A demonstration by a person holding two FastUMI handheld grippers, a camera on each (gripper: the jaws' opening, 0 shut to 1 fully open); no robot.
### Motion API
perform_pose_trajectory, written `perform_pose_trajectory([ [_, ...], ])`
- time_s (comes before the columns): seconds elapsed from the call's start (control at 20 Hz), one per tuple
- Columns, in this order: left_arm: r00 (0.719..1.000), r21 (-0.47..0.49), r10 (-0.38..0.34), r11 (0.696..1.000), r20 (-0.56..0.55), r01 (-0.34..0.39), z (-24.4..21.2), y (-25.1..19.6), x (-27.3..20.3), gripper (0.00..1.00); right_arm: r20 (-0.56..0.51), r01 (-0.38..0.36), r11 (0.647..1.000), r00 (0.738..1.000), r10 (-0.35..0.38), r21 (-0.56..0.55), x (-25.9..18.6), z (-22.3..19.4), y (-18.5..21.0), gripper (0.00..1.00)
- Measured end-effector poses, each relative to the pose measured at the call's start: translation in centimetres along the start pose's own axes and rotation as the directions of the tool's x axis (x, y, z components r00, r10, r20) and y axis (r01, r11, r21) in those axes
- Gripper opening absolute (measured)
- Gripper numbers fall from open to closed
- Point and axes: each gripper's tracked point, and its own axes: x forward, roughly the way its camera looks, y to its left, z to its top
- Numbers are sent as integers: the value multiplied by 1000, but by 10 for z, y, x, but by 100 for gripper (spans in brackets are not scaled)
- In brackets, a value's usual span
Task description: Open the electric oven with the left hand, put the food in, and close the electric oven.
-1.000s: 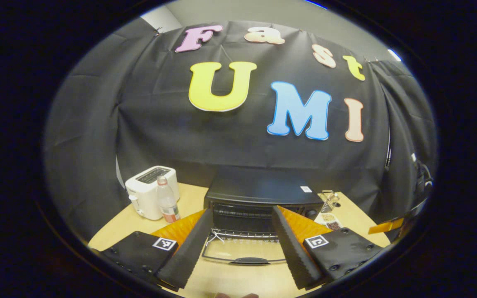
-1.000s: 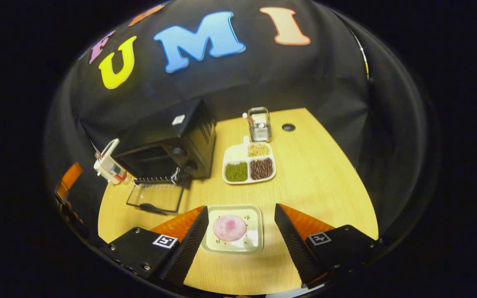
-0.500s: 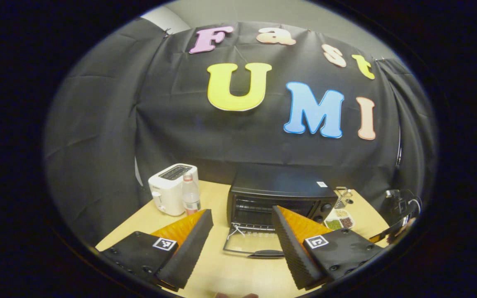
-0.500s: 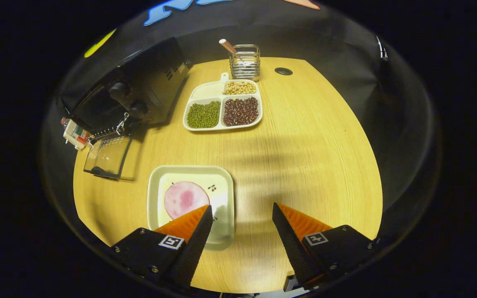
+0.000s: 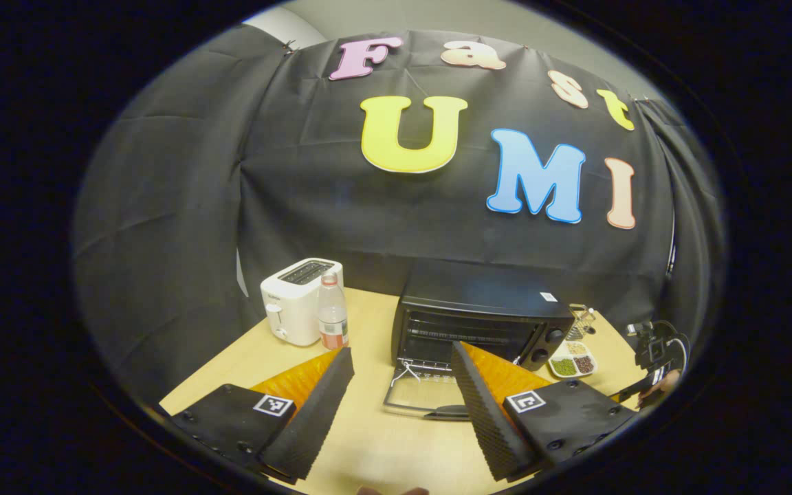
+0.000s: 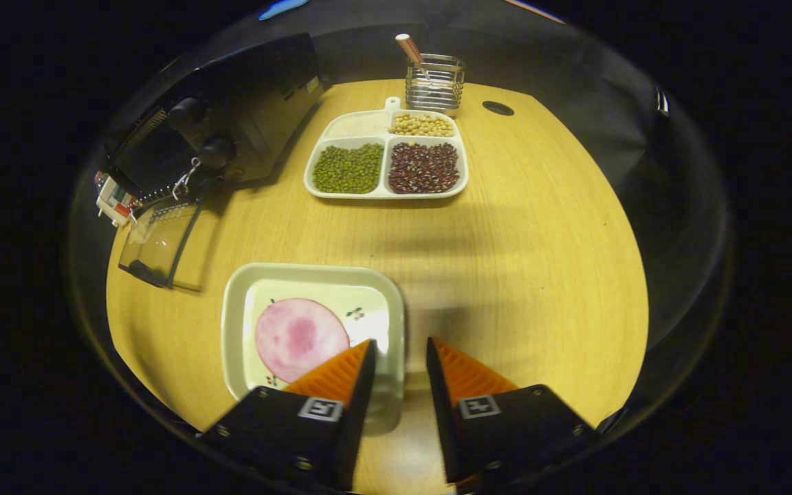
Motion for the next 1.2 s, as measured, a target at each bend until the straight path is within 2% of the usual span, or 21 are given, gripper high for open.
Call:
perform_pose_trajectory([
  [0.05,1000,-3,-1,1000,-1,1,-2,0,1,100,-10,9,1000,1000,-10,-21,-2,-2,1,23],
  [0.1,1000,-7,-3,1000,0,3,-1,0,1,97,-28,8,999,1000,-10,-51,2,-3,0,23],
  [0.15,1000,-11,-9,1000,2,9,-1,-2,1,97,-21,27,999,999,-28,-38,30,-1,-5,17],
  [0.2,1000,-11,-17,1000,0,17,-2,-5,2,100,-44,-2,999,999,0,-38,9,2,-7,1],
  [0.25,1000,-6,-22,1000,-4,22,-4,-7,2,100,-67,-37,999,997,36,-7,15,-3,-9,1],
  [0.35,1000,9,-24,1000,2,24,1,-7,1,97,-87,-126,984,987,137,127,6,-1,-7,1],
  [0.4,1000,14,-25,1000,7,25,4,-6,0,97,-93,-184,955,973,210,231,0,-4,-2,1],
  [0.45,1000,15,-25,1000,14,25,7,-6,-1,97,-79,-246,906,954,289,343,-5,-3,-1,1],
  [0.55,1000,19,-24,1000,17,23,10,-4,-4,100,-23,-360,782,902,431,509,-4,-9,5,1],
  [0.65,1000,21,-18,1000,15,18,11,0,-4,97,27,-417,690,866,500,592,-1,-12,9,1],
  [0.75,1000,21,-17,1000,13,17,11,0,-5,97,80,-460,615,837,542,640,-7,-12,10,1],
  [0.85,1000,22,-23,1000,13,22,12,-4,-5,97,120,-483,563,820,560,671,-9,-14,11,1],
  [0.9,999,22,-28,999,16,28,13,-8,-6,100,146,-502,534,807,572,680,-11,-11,13,1],
  [0.95,999,25,-33,999,17,33,13,-10,-7,100,166,-513,517,802,574,686,-13,-11,12,1],
  [1.2,999,29,-43,999,31,42,18,-16,-9,100,226,-546,464,782,581,697,-34,-9,11,1],
])
